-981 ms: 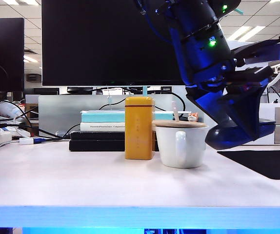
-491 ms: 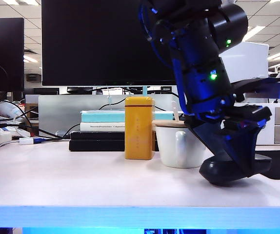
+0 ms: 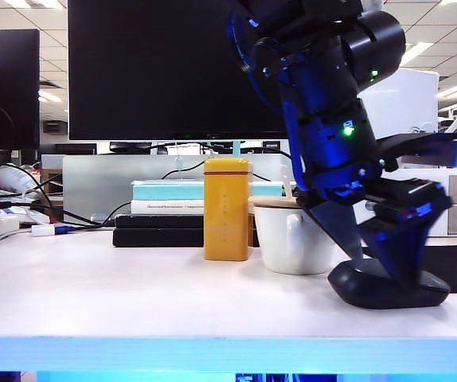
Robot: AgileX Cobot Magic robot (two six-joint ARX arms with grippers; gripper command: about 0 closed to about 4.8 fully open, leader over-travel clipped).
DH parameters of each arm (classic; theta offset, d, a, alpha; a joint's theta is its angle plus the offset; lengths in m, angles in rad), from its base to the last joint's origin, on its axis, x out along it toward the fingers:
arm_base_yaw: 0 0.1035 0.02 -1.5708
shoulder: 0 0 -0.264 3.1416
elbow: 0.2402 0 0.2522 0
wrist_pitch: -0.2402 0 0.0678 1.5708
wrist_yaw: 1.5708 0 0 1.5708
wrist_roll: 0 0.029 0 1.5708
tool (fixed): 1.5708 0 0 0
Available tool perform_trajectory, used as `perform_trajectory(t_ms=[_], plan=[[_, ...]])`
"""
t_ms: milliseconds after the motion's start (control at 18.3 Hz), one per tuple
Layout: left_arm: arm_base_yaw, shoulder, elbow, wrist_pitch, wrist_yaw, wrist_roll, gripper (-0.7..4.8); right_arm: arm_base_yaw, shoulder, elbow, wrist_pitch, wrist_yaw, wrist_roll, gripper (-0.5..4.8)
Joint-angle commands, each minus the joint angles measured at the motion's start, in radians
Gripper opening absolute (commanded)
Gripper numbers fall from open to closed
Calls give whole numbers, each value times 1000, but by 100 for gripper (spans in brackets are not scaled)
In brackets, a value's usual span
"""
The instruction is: Place the black mouse on the black mouse pad.
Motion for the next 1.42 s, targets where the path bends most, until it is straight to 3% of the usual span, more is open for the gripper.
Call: perform_trajectory(t_ms=[55,273,382,491,600,654,709,927,1036,1417], plan=[[-1,-33,7,-31,-24,2,479,2,-5,6,11,-3,0,-5],[-1,-157,7,-66,-43,-1,479,2,-5,6,-4,-12,-8,-5],[-1,-279,7,-113,-44,-7,479,2,-2,0,-81,-27,-93,-5],[1,-383,7,-145,-51,-6,411,2,0,-20,-97,-29,-95,-5],[11,-514,7,-159,-80,-12,247,2,21,-26,-130,-31,-126,-5],[17,-612,7,-158,-140,-22,82,2,43,-27,-152,-69,-138,-5],[31,-682,7,-155,-170,-24,10,2,61,-27,-169,-111,-142,-5],[90,-879,7,-122,-133,-93,-6,17,115,-76,-187,-163,-257,-5],[127,-937,7,-135,-31,-93,-6,51,135,-124,-217,-162,-327,-5],[330,-999,6,-314,302,-77,-6,172,164,-362,-235,-148,-367,-5]])
